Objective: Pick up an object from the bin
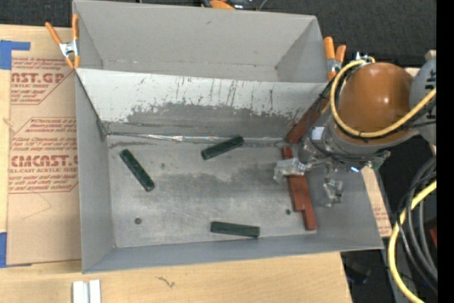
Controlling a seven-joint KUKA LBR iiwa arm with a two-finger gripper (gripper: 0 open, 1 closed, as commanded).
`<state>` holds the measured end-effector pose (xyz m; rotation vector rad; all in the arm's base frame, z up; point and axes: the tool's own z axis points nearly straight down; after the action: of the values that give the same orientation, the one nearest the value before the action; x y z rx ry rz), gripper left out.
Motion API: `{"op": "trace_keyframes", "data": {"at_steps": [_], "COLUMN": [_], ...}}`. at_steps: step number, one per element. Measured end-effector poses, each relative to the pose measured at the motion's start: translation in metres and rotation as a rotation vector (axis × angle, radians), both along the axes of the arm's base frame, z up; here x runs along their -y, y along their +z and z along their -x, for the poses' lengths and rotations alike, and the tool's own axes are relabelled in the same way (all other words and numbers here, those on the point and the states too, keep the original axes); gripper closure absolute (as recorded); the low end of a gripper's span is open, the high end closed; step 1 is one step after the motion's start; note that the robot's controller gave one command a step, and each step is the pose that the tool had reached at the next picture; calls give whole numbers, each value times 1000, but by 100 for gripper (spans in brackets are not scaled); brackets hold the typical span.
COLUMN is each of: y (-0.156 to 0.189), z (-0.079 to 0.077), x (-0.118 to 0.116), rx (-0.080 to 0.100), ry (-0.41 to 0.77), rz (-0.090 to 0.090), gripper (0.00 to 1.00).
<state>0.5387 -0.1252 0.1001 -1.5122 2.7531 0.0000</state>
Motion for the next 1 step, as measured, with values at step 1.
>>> {"op": "trace_keyframes", "data": {"at_steps": [1], "y": [13], "z": [1], "x": [6], "rx": [0], "ry": [229], "rz": [-6], "gripper": [0]}}
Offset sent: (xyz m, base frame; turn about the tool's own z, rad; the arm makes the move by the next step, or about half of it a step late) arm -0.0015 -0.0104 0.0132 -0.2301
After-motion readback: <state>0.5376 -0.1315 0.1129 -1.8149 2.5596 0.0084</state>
